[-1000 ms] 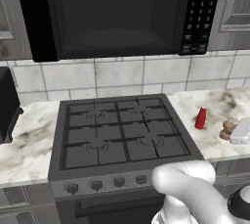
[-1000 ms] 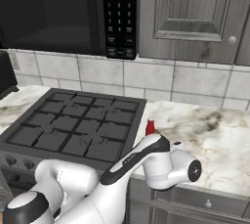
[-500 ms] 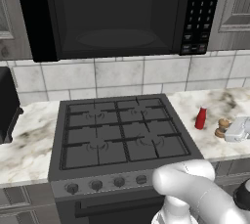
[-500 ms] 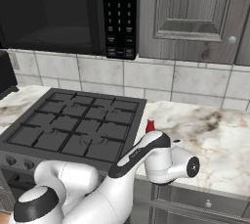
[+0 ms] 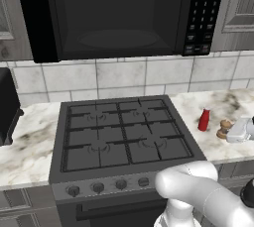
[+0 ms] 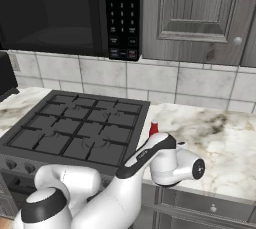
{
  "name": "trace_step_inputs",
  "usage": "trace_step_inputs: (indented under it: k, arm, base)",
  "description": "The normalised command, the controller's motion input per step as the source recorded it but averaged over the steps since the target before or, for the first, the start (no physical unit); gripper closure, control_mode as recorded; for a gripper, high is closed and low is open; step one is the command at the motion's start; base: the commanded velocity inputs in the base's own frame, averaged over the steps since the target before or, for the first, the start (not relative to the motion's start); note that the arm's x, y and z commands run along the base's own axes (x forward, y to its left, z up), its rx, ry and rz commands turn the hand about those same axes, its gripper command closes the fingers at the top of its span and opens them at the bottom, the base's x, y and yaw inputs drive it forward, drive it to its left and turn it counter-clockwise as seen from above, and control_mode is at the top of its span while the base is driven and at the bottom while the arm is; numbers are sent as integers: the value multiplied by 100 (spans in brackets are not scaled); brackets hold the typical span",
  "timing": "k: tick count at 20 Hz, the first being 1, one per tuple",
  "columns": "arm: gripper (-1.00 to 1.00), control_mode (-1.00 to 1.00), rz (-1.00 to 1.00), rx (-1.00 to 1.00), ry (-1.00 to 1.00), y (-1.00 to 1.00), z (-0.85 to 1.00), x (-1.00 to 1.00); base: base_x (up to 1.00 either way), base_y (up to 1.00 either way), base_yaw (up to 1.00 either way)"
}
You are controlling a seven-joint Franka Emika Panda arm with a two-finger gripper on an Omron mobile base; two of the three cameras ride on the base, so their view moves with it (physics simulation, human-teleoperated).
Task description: Take 2 condiments from the cabinet and move them on the counter near the stove.Make sure the condiments are lined up with each other, next to each other.
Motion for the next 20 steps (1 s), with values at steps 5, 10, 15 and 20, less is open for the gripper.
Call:
trace_step_inputs:
  k: [5,10,15,20]
  arm:
    - [100,-100,0,0,0,0,-3,6]
    - [100,-100,0,0,0,0,-16,18]
    - [100,-100,0,0,0,-2,-17,15]
    - [100,-100,0,3,0,-14,-10,12]
  base:
    - [0,0,0]
    - [0,0,0]
    - [0,0,0]
    - [0,0,0]
